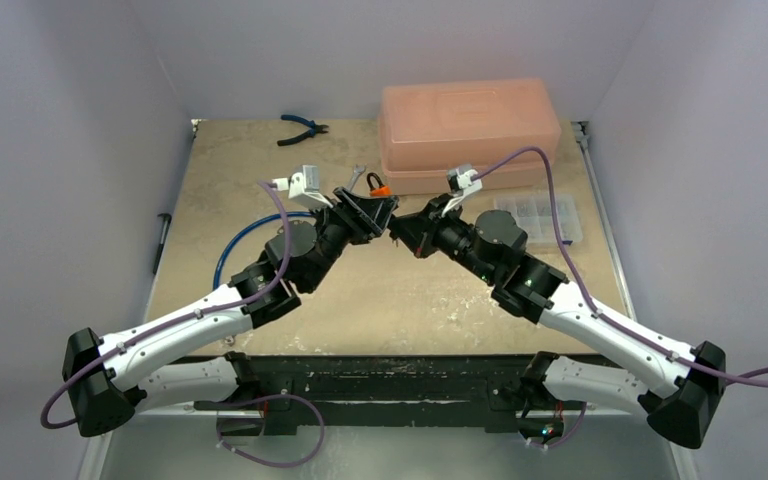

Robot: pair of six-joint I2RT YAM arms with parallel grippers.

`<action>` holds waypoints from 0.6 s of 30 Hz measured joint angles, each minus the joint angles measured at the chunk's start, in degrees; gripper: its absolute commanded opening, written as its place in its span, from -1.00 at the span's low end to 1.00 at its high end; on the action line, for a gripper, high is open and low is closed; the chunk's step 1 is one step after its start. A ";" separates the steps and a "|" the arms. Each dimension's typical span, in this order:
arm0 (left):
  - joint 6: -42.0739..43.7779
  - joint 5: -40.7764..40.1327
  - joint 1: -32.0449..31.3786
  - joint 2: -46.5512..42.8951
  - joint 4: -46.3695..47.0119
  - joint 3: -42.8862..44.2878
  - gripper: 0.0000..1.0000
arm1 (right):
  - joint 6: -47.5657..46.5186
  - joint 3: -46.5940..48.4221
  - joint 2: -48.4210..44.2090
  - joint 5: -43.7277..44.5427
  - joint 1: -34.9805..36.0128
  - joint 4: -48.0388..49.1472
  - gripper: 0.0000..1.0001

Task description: Unlock with the key

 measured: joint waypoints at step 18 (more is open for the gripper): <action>3.72 9.79 -3.39 -3.52 -0.74 -0.04 0.27 | 0.02 -2.80 -3.41 2.93 -2.36 7.69 -1.00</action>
